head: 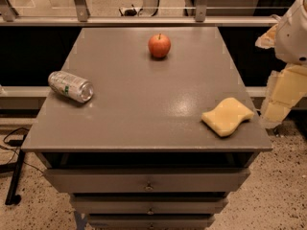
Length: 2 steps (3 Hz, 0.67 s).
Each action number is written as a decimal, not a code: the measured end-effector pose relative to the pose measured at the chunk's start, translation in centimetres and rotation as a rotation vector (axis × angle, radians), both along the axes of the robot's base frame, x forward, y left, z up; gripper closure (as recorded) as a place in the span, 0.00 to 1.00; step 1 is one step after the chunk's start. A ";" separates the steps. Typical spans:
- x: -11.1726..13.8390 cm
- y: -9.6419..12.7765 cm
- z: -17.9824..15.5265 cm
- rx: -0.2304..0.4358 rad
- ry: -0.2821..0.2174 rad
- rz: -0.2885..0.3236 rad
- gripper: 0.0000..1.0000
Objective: Move 7up can near apple
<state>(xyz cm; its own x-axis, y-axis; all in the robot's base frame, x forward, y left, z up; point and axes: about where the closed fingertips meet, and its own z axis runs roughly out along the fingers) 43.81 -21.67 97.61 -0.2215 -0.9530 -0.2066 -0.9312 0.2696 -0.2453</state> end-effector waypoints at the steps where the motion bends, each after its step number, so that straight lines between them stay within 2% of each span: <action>1: 0.0 0.0 0.0 0.000 0.000 0.000 0.00; 2: 0.5 1.6 -0.8 0.045 -0.007 0.018 0.00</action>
Offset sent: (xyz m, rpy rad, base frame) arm 0.0156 0.0501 -0.0295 0.1440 -0.0007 0.0605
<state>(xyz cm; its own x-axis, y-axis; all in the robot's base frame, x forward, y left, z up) 44.30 -20.06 96.84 -0.2024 -0.9467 -0.2504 -0.9344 0.2633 -0.2399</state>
